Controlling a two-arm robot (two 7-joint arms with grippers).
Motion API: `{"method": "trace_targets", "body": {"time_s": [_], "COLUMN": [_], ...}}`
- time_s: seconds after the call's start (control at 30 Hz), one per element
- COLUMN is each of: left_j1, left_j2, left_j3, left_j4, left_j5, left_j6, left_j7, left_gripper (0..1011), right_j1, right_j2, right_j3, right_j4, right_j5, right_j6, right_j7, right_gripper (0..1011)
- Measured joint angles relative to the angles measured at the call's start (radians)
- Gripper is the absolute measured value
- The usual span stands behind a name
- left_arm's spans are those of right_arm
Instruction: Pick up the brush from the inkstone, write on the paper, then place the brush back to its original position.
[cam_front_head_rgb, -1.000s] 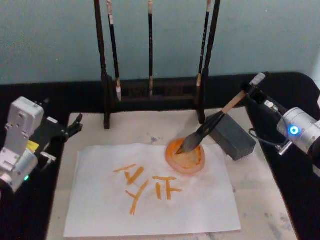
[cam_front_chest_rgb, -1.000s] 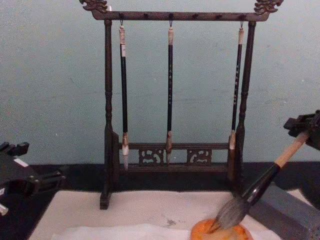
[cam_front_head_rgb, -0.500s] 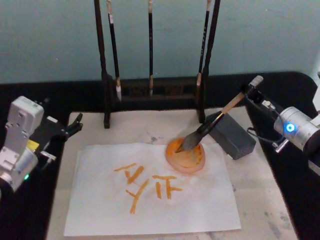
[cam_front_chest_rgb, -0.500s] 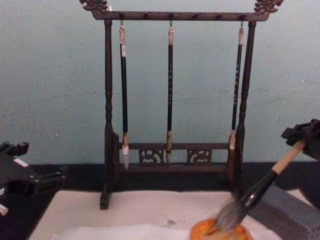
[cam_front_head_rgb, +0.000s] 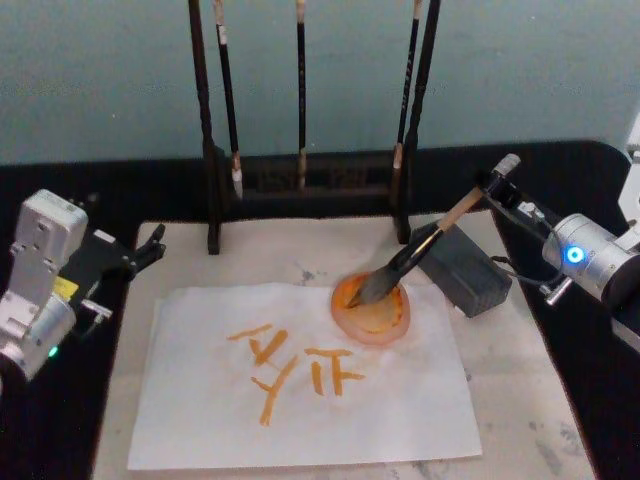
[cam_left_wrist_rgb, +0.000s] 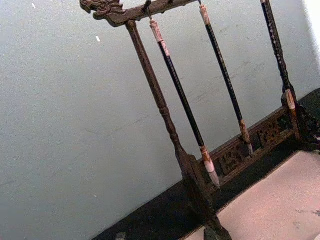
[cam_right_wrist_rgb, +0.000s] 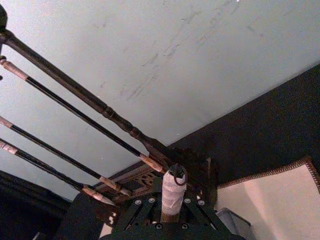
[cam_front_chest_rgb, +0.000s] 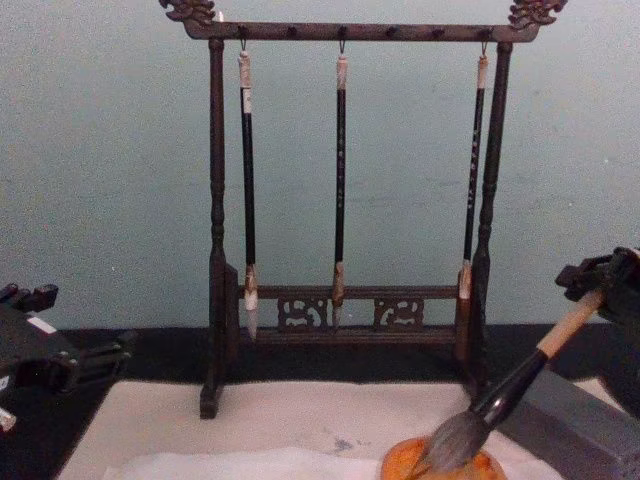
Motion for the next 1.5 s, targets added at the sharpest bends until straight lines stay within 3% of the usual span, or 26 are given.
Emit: {"method": "trace_targets", "body": {"time_s": [1.13, 1.5], "left_j1": [0.000, 0.000], "left_j2": [0.000, 0.000], "left_j3": [0.000, 0.000], "left_j4": [0.000, 0.000], "left_j5": [0.000, 0.000], "left_j6": [0.000, 0.000], "left_j7": [0.000, 0.000], "left_gripper": [1010, 1010], "right_j1": [0.019, 0.018], "right_j2": [0.031, 0.030], "right_j3": [-0.073, -0.071], "right_j4": [0.020, 0.021], "right_j5": [0.066, 0.066], "right_j6": [-0.032, -0.032], "right_j7": [-0.025, -0.025], "right_gripper": [151, 151]}}
